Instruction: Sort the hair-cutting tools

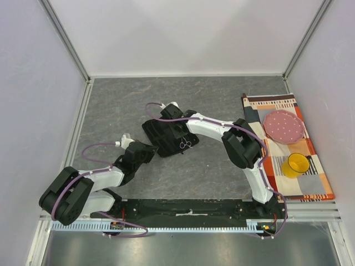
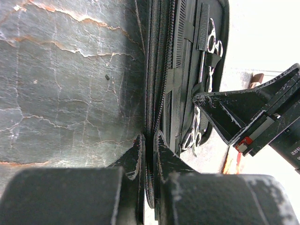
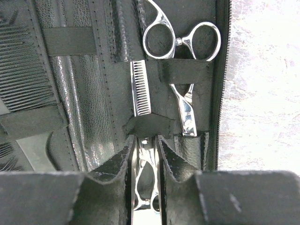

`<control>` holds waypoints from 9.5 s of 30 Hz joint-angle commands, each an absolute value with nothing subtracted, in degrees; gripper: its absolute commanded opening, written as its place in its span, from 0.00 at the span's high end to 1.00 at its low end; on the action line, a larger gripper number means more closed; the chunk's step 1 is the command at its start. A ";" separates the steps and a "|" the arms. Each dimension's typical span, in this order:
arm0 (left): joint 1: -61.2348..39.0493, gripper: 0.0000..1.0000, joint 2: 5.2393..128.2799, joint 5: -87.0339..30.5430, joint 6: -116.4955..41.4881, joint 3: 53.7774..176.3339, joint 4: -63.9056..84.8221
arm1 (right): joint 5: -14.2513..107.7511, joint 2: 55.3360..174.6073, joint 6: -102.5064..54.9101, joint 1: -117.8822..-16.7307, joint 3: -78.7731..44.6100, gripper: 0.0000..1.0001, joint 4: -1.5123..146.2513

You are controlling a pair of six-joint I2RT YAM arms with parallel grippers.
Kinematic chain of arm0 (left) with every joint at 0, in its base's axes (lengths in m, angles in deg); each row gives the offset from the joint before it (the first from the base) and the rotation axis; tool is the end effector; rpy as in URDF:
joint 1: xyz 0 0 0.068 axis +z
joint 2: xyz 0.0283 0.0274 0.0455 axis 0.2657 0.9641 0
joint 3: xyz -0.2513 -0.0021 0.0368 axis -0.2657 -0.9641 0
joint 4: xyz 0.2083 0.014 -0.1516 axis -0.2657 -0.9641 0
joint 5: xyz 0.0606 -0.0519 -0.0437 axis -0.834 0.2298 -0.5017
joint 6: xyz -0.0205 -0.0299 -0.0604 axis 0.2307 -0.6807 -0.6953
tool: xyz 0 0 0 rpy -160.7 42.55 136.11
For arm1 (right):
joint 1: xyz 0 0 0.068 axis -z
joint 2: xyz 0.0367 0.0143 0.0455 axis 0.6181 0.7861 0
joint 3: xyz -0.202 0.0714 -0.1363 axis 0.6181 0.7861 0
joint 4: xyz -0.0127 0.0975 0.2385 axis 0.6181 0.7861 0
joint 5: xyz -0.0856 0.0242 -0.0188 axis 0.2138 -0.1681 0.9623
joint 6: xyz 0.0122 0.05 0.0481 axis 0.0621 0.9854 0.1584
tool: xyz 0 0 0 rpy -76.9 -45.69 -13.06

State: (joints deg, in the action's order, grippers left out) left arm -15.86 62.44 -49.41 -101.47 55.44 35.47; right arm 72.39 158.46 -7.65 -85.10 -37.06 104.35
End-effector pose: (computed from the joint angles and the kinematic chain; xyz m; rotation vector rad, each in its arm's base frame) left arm 0.2025 -0.1078 0.1025 -0.9694 2.0079 -0.8521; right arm 0.3273 0.3241 0.1372 -0.4306 2.5249 0.0397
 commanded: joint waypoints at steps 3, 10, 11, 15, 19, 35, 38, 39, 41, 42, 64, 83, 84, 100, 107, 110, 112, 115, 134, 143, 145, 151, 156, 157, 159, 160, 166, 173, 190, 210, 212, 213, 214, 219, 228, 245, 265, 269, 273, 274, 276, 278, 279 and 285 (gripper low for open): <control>-16.23 0.98 62.81 -46.79 -99.49 55.02 34.81 | 74.17 156.59 -10.22 -83.79 -38.65 0.62 100.60; -16.23 0.98 64.04 -46.44 -99.31 55.19 35.51 | 75.13 146.94 -12.60 -84.85 -32.78 0.48 102.53; -16.15 0.98 64.30 -46.44 -99.31 55.19 35.77 | 75.31 145.61 -12.42 -85.11 -31.81 0.48 102.62; -16.15 0.98 64.39 -46.44 -99.31 55.10 35.86 | 75.57 140.33 -9.79 -86.52 -26.36 0.48 103.06; -16.15 0.98 64.13 -46.53 -99.31 55.02 35.86 | 74.96 137.52 -7.33 -87.31 -20.48 0.55 101.83; -16.15 0.98 63.69 -46.17 -98.43 55.28 35.07 | 72.93 140.68 -0.12 -88.45 -15.63 0.57 96.21; -16.15 0.98 63.60 -46.17 -98.35 55.37 35.07 | 73.64 141.38 1.11 -88.45 -15.63 0.57 95.77; -16.15 0.98 63.69 -46.17 -98.26 55.37 35.07 | 73.90 141.64 1.29 -88.45 -15.63 0.57 95.51; -16.15 0.98 63.69 -46.26 -98.26 55.28 35.07 | 74.16 141.99 1.73 -88.54 -15.80 0.57 95.42; -16.15 0.98 63.60 -46.26 -98.08 55.28 35.07 | 74.17 142.17 1.73 -88.45 -15.98 0.57 95.42; -16.15 0.98 63.25 -45.03 -96.33 54.84 35.25 | 74.52 146.56 1.56 -88.45 -15.80 0.62 94.19; -16.15 0.98 62.46 -43.01 -93.16 55.28 33.32 | 71.62 153.42 -5.74 -84.76 -25.29 0.67 96.12; -16.15 0.98 62.46 -43.01 -93.07 55.37 33.40 | 71.01 153.86 -5.74 -84.76 -25.47 0.67 95.86; -16.15 0.98 61.23 -41.52 -91.32 55.98 31.38 | 69.86 159.22 -5.48 -84.76 -31.96 0.67 91.99; -16.15 0.98 58.42 -40.82 -89.91 56.42 28.31 | 69.07 157.56 -6.97 -85.02 -32.42 0.57 95.06; -16.15 0.98 57.80 -39.07 -88.94 56.33 27.34 | 68.72 152.47 -8.28 -85.03 -28.12 0.51 96.11; -16.15 0.98 57.62 -38.09 -88.51 55.98 27.16 | 69.42 147.20 -9.16 -85.20 -24.26 0.46 97.26; -16.15 0.98 57.53 -34.58 -86.75 55.63 27.34 | 70.65 138.68 -9.87 -85.29 -18.72 0.41 98.40; -16.32 0.90 58.24 -10.58 -70.93 59.58 18.64 | 81.28 118.87 1.46 -81.34 8.27 0.31 94.02; -16.32 0.74 56.75 -12.42 -70.31 62.57 15.48 | 83.22 119.15 3.05 -79.05 11.09 0.32 92.34; -16.32 0.72 55.96 -12.77 -70.13 63.80 14.08 | 83.13 119.06 2.96 -78.79 11.79 0.32 92.17; -16.32 0.62 51.57 -16.54 -68.73 67.75 9.15 | 80.76 117.74 2.44 -78.78 14.43 0.33 90.06; -16.23 0.56 46.03 -26.21 -66.97 69.08 0.72 | 80.93 116.07 1.99 -78.70 15.66 0.33 90.06; -16.23 0.54 45.15 -28.31 -66.62 69.08 0.27 | 80.76 115.98 1.82 -78.78 15.75 0.33 89.97; -16.15 0.51 45.32 -29.38 -65.57 68.99 0.44 | 80.58 116.07 1.47 -78.70 15.93 0.33 89.88; -16.15 0.51 46.45 -30.52 -65.30 69.08 0.36 | 79.89 116.33 1.38 -78.78 15.84 0.33 89.88; -15.36 0.43 50.41 -34.48 -65.30 67.16 3.41 | 78.91 114.49 0.94 -78.78 16.19 0.32 89.88; -12.46 0.35 60.68 -24.48 -67.13 60.12 26.95 | 78.03 112.20 0.15 -78.78 16.98 0.31 90.14; -10.52 0.50 94.08 -6.72 -78.03 56.07 73.20 | 72.85 110.36 -0.11 -78.87 20.58 0.31 87.51; -10.70 0.98 74.77 -16.02 -68.11 73.20 16.11 | 63.36 107.18 -0.57 -88.89 17.86 0.53 83.21; -10.87 0.98 73.10 -17.34 -67.67 75.30 12.07 | 62.13 107.80 1.28 -90.11 17.86 0.69 81.36; -11.05 0.98 72.57 -18.65 -67.67 75.75 9.26 | 61.78 108.33 3.03 -90.47 17.86 0.76 79.61; -11.14 0.98 71.69 -19.53 -67.93 76.28 7.23 | 61.69 108.86 4.35 -90.82 17.86 0.89 78.90; -12.45 0.98 69.40 -24.19 -68.99 79.53 -1.55 | 60.28 112.72 10.68 -93.63 17.16 1.00 73.46; -15.61 0.98 70.54 -27.45 -69.60 85.33 -8.52 | 60.19 121.51 18.51 -98.47 14.96 1.00 65.64; -18.25 0.98 69.31 -32.55 -70.66 88.15 -12.39 | 58.79 126.88 22.03 -100.67 15.48 1.00 60.79; -20.80 0.98 67.65 -38.61 -72.42 88.15 -12.74 | 58.26 124.68 24.32 -103.39 20.58 1.00 61.67; -20.98 0.98 66.94 -40.11 -72.51 88.41 -13.44 | 58.00 124.51 24.93 -104.27 20.93 1.00 62.19; -21.24 0.98 66.15 -41.69 -72.68 88.85 -13.97 | 57.64 123.89 25.55 -105.50 21.20 1.00 63.07; -21.33 0.98 66.15 -42.30 -72.68 89.03 -14.14 | 57.47 123.72 25.90 -106.03 21.29 1.00 63.25; -21.59 0.98 66.15 -42.83 -72.86 89.29 -14.23 | 56.94 123.63 26.16 -106.55 21.37 1.00 63.60; -21.94 0.98 66.32 -43.62 -73.03 89.47 -14.32 | 56.68 123.36 26.43 -107.43 21.46 1.00 64.13; -22.12 0.98 66.50 -43.89 -73.12 89.56 -14.23 | 56.68 123.10 26.60 -108.05 21.46 1.00 64.39; -23.61 0.98 67.55 -46.00 -73.30 90.52 -14.15 | 55.27 121.70 26.69 -109.72 21.64 1.00 65.88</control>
State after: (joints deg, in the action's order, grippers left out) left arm -23.01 67.65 -39.93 -72.10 87.68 -15.44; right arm 58.16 123.34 25.75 -108.02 20.73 63.61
